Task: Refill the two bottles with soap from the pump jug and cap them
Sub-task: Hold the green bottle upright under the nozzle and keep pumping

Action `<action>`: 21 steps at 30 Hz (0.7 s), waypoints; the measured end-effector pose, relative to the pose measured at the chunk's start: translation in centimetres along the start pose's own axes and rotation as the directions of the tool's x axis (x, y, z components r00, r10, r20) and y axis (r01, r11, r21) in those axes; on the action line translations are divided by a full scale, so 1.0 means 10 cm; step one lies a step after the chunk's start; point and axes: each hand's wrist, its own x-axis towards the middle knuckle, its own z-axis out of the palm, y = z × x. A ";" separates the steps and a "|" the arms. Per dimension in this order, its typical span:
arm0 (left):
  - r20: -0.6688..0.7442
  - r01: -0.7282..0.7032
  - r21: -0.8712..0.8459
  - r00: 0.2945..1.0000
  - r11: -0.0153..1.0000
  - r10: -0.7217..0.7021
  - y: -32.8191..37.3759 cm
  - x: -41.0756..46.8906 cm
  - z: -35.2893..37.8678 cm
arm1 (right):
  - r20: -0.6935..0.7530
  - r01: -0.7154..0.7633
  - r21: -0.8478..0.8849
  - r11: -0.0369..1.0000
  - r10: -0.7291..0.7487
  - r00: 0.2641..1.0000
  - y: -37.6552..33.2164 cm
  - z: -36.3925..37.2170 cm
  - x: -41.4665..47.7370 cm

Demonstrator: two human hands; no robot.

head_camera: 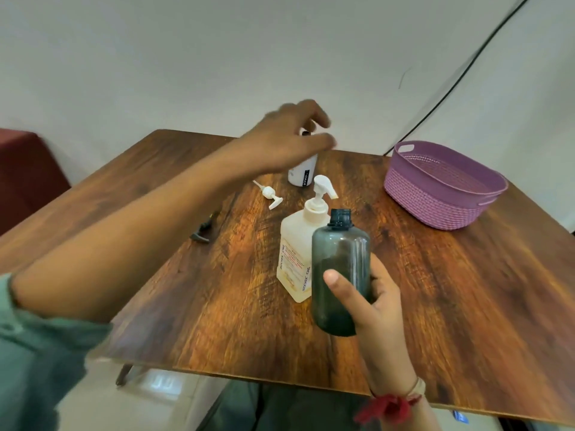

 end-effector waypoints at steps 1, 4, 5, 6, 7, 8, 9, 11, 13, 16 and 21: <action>0.075 -0.027 0.054 0.997 0.998 0.023 0.10 0.09 0.07 | 0.002 -0.001 0.002 1.000 0.001 1.000 0.00 0.00 0.00; 0.307 -0.043 0.134 0.952 0.990 0.000 0.31 0.24 0.30 | 0.010 0.000 0.024 1.000 0.000 1.000 -0.01 0.01 0.00; 0.355 -0.033 0.140 0.935 0.990 -0.019 0.35 0.26 0.35 | 0.010 -0.001 0.031 1.000 0.001 1.000 -0.02 0.01 0.00; 0.395 -0.019 0.137 0.918 0.990 -0.037 0.37 0.27 0.38 | 0.010 -0.002 0.035 0.999 0.001 1.000 -0.03 0.00 0.01; 0.432 -0.006 0.138 0.900 0.990 -0.054 0.39 0.27 0.39 | 0.011 0.000 0.036 0.999 0.000 1.000 -0.04 0.00 0.01; 0.468 0.003 0.142 0.881 0.990 -0.070 0.39 0.27 0.40 | 0.011 0.001 0.036 0.999 -0.001 1.000 -0.04 0.00 0.02; 0.502 0.007 0.146 0.861 0.989 -0.080 0.39 0.27 0.41 | 0.009 0.002 0.037 0.999 -0.002 1.000 -0.05 0.00 0.02; 0.556 0.020 0.139 0.826 0.990 -0.095 0.38 0.27 0.42 | 0.009 0.003 0.036 0.999 -0.003 1.000 -0.05 0.00 0.04; 0.585 0.022 0.130 0.806 0.991 -0.094 0.39 0.29 0.42 | 0.016 -0.002 0.033 0.999 0.002 1.000 -0.05 -0.01 0.06; 0.595 0.012 0.127 0.799 0.992 -0.086 0.38 0.33 0.45 | 0.028 -0.011 0.040 0.999 0.010 1.000 -0.04 -0.02 0.08; 0.582 0.039 0.077 0.810 0.996 -0.077 0.29 0.35 0.56 | 0.050 -0.029 0.041 0.999 0.027 0.998 -0.02 -0.02 0.10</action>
